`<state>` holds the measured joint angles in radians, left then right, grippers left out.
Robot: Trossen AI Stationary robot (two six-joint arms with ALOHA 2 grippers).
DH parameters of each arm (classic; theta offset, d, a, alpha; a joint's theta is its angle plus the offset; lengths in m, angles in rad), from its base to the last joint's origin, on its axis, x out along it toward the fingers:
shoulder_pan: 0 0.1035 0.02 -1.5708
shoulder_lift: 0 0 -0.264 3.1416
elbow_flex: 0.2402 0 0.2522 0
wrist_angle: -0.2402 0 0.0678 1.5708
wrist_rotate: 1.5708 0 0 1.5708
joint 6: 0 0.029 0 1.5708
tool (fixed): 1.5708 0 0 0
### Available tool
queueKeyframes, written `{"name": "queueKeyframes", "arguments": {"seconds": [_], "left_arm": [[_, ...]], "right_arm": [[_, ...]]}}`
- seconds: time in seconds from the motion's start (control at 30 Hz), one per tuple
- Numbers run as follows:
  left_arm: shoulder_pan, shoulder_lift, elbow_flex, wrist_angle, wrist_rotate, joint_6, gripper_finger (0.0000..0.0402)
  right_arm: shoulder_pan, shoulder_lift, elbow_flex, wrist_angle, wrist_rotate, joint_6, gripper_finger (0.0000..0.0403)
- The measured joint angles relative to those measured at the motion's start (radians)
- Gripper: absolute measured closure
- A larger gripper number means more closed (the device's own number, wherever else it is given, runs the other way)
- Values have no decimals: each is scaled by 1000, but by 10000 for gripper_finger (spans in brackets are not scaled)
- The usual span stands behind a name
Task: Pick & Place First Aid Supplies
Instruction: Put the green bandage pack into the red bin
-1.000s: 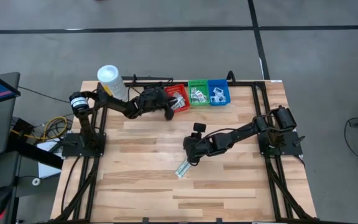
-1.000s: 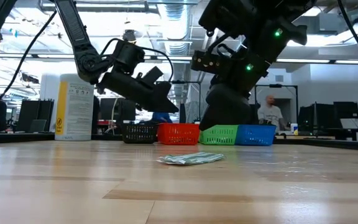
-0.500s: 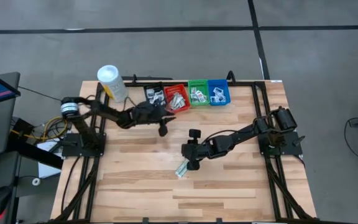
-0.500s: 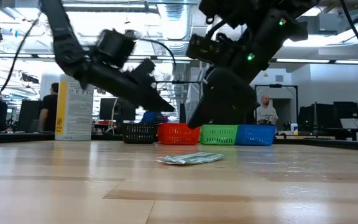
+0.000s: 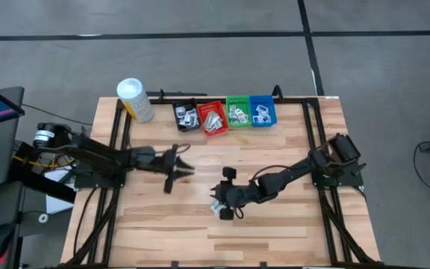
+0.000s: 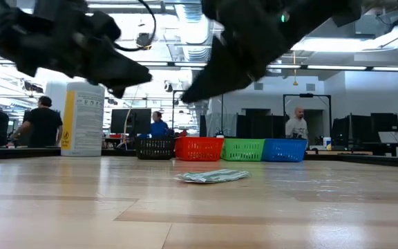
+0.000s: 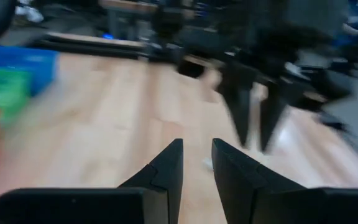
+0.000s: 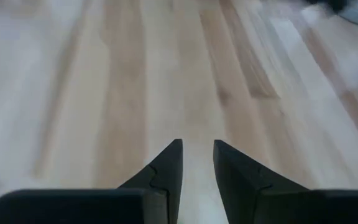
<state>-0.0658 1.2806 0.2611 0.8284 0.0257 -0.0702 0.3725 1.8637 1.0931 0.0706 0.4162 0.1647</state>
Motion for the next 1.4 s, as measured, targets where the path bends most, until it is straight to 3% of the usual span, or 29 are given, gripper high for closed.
{"name": "queueKeyframes", "arguments": {"seconds": [0.17, 0.37, 0.6, 0.77, 1.1, 1.4], "left_arm": [[-164, -17, -43, 17, -42, -74, 317], [-398, 3, -48, 33, -247, -150, 317], [-629, 3, -48, 41, -517, -233, 317], [-733, 3, -48, 41, -605, -257, 317], [-744, 3, -47, 41, -661, -154, 317], [-659, 3, -70, 40, -704, -151, 317]], "right_arm": [[36, 0, 0, 113, 0, 98, 319], [83, 6, 0, 241, 39, 125, 319], [183, 7, 0, 182, 290, 306, 319], [256, 7, -31, 147, 464, 437, 319], [223, 8, -127, 149, 487, 646, 319], [190, 8, -130, 138, 400, 565, 313]]}}
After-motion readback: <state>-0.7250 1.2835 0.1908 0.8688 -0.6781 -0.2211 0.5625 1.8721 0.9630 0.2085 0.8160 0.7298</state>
